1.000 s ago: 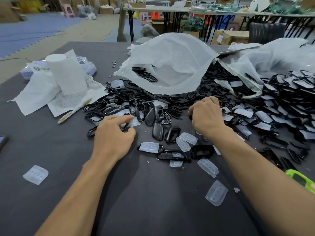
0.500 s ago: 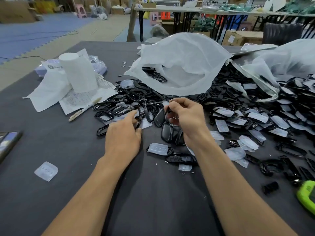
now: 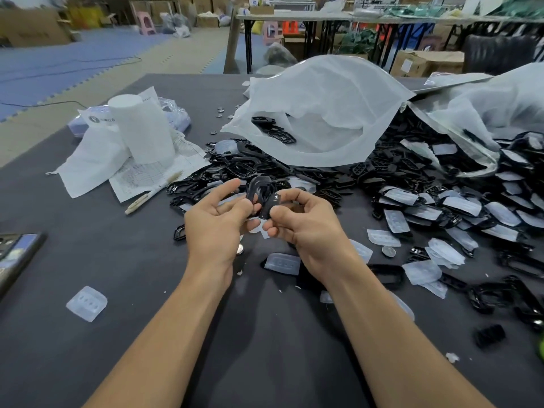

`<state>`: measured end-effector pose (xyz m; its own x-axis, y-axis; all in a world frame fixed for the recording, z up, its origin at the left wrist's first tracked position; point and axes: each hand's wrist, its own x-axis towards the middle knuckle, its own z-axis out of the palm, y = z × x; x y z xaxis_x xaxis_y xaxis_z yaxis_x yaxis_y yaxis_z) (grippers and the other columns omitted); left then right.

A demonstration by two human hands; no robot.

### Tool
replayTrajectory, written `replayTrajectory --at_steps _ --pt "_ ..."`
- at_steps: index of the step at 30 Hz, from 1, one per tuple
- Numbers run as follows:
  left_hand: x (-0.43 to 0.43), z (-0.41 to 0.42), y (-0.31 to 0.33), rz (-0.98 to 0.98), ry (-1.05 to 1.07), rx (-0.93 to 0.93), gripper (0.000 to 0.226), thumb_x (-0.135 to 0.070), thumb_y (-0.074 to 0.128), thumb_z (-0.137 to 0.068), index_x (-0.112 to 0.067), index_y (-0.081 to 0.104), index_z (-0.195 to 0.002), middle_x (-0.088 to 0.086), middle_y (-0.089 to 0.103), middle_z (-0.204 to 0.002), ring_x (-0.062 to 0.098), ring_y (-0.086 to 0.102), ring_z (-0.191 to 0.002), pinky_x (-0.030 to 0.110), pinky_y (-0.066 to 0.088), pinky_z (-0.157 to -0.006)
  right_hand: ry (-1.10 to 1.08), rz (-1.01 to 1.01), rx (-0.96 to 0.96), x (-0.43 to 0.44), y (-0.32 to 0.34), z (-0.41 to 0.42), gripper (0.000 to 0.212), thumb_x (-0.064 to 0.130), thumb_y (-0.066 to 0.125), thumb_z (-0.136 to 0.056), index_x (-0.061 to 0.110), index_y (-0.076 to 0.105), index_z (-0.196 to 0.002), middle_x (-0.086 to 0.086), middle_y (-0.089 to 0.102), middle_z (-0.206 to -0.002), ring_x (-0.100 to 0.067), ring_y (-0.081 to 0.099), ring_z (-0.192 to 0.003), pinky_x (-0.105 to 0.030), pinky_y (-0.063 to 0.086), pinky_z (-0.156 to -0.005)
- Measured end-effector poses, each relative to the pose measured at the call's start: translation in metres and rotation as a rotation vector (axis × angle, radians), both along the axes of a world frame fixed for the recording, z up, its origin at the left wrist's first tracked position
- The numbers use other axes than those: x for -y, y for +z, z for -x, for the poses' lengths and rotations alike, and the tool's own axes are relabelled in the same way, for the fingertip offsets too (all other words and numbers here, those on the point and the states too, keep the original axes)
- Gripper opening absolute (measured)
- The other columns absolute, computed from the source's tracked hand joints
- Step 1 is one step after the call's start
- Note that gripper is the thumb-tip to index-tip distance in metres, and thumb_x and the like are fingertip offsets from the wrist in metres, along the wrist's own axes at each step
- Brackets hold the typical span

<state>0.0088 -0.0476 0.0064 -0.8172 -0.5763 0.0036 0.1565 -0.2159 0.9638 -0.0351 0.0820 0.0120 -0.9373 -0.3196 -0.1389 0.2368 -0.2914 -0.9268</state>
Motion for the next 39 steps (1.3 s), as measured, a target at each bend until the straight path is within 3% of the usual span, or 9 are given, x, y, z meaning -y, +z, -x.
replayTrajectory --at_steps 6,14,17,21,24,28,31,34,39 --pt "0.007 -0.001 -0.001 -0.108 -0.052 -0.029 0.024 0.008 0.069 -0.091 -0.010 0.076 -0.105 0.010 0.081 -0.092 0.018 0.078 -0.085 0.027 0.064 -0.072 -0.021 0.013 -0.034 -0.001 0.000 -0.001 0.021 -0.013 0.071 -0.088 0.005 0.063 -0.095 -0.010 0.065 -0.067 -0.019 0.065 -0.052 -0.024 0.055 -0.051" --pt "0.009 -0.004 0.003 -0.121 -0.111 -0.028 0.032 0.007 0.067 -0.091 -0.019 0.084 -0.082 0.010 0.081 -0.092 0.015 0.078 -0.082 0.020 0.059 -0.063 -0.094 0.008 -0.059 -0.003 0.000 0.002 0.023 -0.009 0.075 -0.085 0.011 0.071 -0.076 -0.009 0.070 -0.066 -0.017 0.063 -0.049 -0.022 0.052 -0.048" --pt "0.010 -0.004 0.005 -0.143 -0.104 -0.053 0.031 0.010 0.066 -0.090 -0.015 0.083 -0.082 0.013 0.080 -0.089 0.017 0.078 -0.078 0.021 0.059 -0.061 -0.129 -0.015 -0.055 -0.003 0.000 0.004 0.027 -0.009 0.074 -0.087 0.013 0.071 -0.072 -0.007 0.067 -0.062 -0.016 0.062 -0.048 -0.023 0.051 -0.047" --pt "0.005 -0.004 0.004 -0.021 -0.144 0.003 0.022 0.009 0.065 -0.091 -0.008 0.078 -0.098 0.010 0.081 -0.085 0.013 0.077 -0.073 0.020 0.058 -0.059 -0.114 -0.034 -0.057 -0.004 -0.001 0.004 0.024 -0.008 0.072 -0.089 0.011 0.071 -0.075 -0.006 0.067 -0.061 -0.015 0.062 -0.048 -0.021 0.049 -0.047" --pt "0.005 -0.004 0.003 0.052 -0.118 0.046 0.023 0.007 0.069 -0.091 -0.013 0.079 -0.095 0.007 0.081 -0.083 0.012 0.076 -0.073 0.019 0.056 -0.058 -0.085 -0.029 -0.022 -0.005 0.000 0.004 0.021 -0.008 0.070 -0.091 0.009 0.071 -0.078 -0.009 0.066 -0.063 -0.015 0.063 -0.049 -0.020 0.048 -0.045" --pt "0.004 -0.003 -0.001 0.138 -0.052 0.098 0.019 0.002 0.078 -0.086 -0.016 0.081 -0.088 0.007 0.079 -0.075 0.013 0.071 -0.063 0.020 0.056 -0.060 -0.004 0.015 0.039 -0.008 0.001 0.005 0.035 -0.006 0.067 -0.093 0.016 0.074 -0.067 -0.008 0.068 -0.064 -0.017 0.064 -0.052 -0.021 0.050 -0.046" --pt "0.005 -0.003 -0.002 0.149 -0.038 0.106 0.017 0.001 0.081 -0.083 -0.016 0.081 -0.086 0.008 0.079 -0.074 0.013 0.068 -0.059 0.020 0.056 -0.060 0.060 0.007 0.038 -0.008 0.002 0.004 0.020 -0.007 0.066 -0.092 0.011 0.068 -0.084 -0.005 0.068 -0.064 -0.018 0.066 -0.053 -0.022 0.052 -0.051" --pt "0.005 -0.002 -0.004 0.200 -0.036 0.098 0.019 -0.001 0.083 -0.081 -0.020 0.082 -0.084 0.005 0.079 -0.075 0.012 0.072 -0.062 0.020 0.056 -0.061 0.082 -0.002 0.057 -0.010 0.000 0.004 0.016 -0.006 0.071 -0.090 0.010 0.067 -0.088 -0.005 0.067 -0.069 -0.016 0.063 -0.053 -0.022 0.050 -0.052" --pt "0.001 -0.001 -0.008 0.211 -0.085 0.156 0.013 -0.011 0.081 -0.086 -0.023 0.081 -0.080 0.005 0.079 -0.075 0.012 0.073 -0.064 0.023 0.059 -0.064 0.024 0.017 0.132 -0.010 -0.002 0.006 0.038 -0.006 0.075 -0.085 0.021 0.077 -0.058 0.000 0.067 -0.065 -0.011 0.055 -0.056 -0.023 0.042 -0.060"
